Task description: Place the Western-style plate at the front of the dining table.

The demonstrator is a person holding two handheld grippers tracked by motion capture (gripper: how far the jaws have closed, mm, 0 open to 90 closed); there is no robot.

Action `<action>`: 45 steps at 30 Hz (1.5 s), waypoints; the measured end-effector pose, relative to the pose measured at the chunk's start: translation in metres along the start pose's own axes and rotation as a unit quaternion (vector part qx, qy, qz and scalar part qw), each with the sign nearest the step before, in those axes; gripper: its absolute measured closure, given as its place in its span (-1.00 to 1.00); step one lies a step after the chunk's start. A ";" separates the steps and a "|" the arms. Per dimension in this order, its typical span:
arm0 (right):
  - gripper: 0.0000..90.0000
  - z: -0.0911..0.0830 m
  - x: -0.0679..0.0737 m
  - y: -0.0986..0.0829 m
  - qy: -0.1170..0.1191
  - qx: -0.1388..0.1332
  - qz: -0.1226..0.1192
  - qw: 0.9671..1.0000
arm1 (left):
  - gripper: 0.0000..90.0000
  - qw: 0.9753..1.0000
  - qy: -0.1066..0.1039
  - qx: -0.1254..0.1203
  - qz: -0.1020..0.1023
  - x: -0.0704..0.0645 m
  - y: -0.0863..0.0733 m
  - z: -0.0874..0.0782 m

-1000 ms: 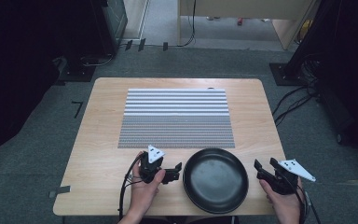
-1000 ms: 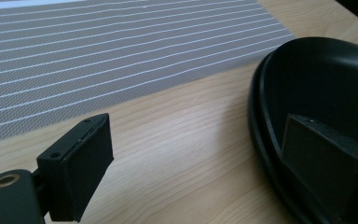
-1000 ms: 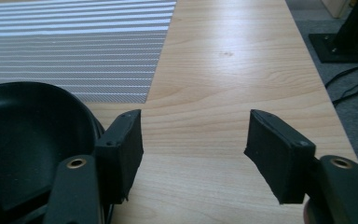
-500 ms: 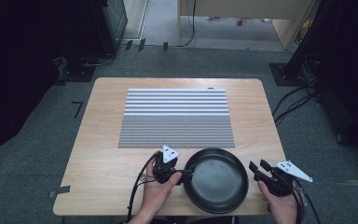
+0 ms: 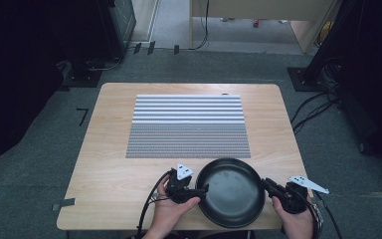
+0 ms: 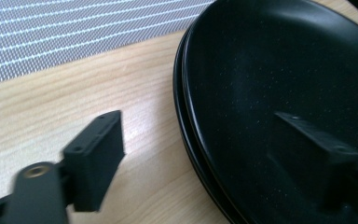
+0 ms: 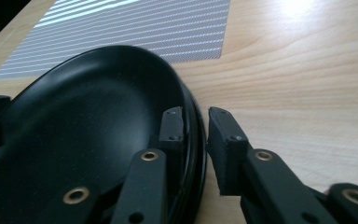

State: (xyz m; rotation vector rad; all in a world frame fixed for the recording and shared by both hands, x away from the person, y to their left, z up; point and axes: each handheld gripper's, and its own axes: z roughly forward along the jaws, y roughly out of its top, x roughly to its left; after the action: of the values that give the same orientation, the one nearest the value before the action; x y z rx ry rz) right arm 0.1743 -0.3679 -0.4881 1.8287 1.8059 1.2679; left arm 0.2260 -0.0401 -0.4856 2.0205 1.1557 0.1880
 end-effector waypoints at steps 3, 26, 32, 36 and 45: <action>0.79 0.001 0.001 -0.001 0.003 0.006 0.006 1.000 | -0.42 1.000 -0.005 0.007 -0.001 0.000 -0.003 0.001; 0.92 0.003 0.007 -0.002 -0.004 -0.004 0.048 0.999 | 0.14 0.997 -0.076 0.016 -0.026 0.007 -0.009 0.001; 0.93 0.007 0.003 -0.001 0.018 -0.005 0.074 0.997 | 0.13 0.996 -0.083 0.018 -0.033 0.009 -0.008 0.001; 0.93 0.010 0.005 0.000 0.015 -0.008 0.071 0.997 | 0.13 0.995 -0.089 0.019 -0.040 0.011 -0.007 0.001; 0.93 0.013 0.009 0.000 0.010 -0.010 0.064 0.998 | 0.10 0.994 -0.099 0.023 -0.042 0.013 -0.006 0.001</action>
State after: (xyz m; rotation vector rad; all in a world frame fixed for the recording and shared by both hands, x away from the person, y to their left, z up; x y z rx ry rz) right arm 0.1821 -0.3551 -0.4925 1.9553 1.7036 1.3480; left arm 0.2301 -0.0285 -0.4933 1.9748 1.1248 -0.0814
